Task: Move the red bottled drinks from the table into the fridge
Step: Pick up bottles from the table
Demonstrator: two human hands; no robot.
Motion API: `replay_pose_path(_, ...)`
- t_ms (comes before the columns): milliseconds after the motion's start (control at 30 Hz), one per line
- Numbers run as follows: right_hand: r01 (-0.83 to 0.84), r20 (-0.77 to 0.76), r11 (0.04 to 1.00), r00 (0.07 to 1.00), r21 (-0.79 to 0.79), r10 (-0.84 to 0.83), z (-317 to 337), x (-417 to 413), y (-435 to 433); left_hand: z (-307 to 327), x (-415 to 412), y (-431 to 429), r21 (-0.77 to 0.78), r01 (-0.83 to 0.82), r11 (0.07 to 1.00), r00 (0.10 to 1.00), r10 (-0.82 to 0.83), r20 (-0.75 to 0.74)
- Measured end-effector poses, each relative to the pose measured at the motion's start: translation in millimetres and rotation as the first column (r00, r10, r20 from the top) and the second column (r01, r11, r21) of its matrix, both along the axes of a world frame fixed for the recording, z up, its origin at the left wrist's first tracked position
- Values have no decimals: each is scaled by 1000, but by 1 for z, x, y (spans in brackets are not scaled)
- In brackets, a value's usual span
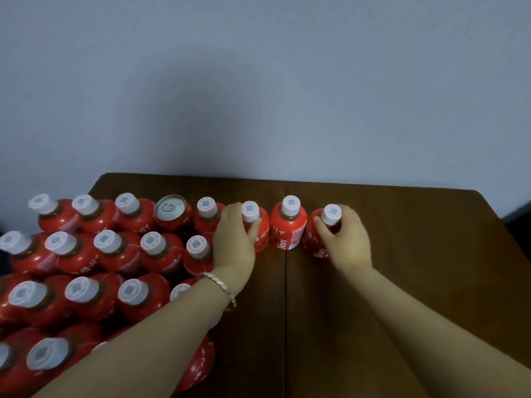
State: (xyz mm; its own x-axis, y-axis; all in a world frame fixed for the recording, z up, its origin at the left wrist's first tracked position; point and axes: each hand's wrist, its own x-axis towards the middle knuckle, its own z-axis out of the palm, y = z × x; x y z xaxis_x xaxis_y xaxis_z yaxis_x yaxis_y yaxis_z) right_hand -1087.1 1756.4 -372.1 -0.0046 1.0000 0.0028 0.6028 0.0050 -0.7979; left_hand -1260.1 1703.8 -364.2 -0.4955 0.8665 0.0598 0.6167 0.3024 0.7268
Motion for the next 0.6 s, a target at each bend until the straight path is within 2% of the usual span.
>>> replay_pose_path(167,-250,64,968,966,4,250,1,14,-17,-1,-5,-22,13,246,969,969,-247,33)
replay_pose_path(300,-463,-105,868,886,-182,451,-2,18,-9,-6,-2,-22,-18,398,917,897,-385,220)
replay_pose_path(367,-545,-152,790,838,-282,524,-4,17,5,-7,-2,-15,-136,441,887,861,-375,344)
replay_pose_path(467,-663,-176,678,744,-316,645,-3,13,27,-11,-7,6,-260,504,824,826,-372,424)
replay_pose_path(533,-710,-252,622,701,-329,667,-5,9,32,-12,-8,17,-223,570,791,772,-424,473)
replay_pose_path(600,-725,-366,618,688,-304,627,-10,6,32,-21,-10,25,-120,638,761,687,-492,534)
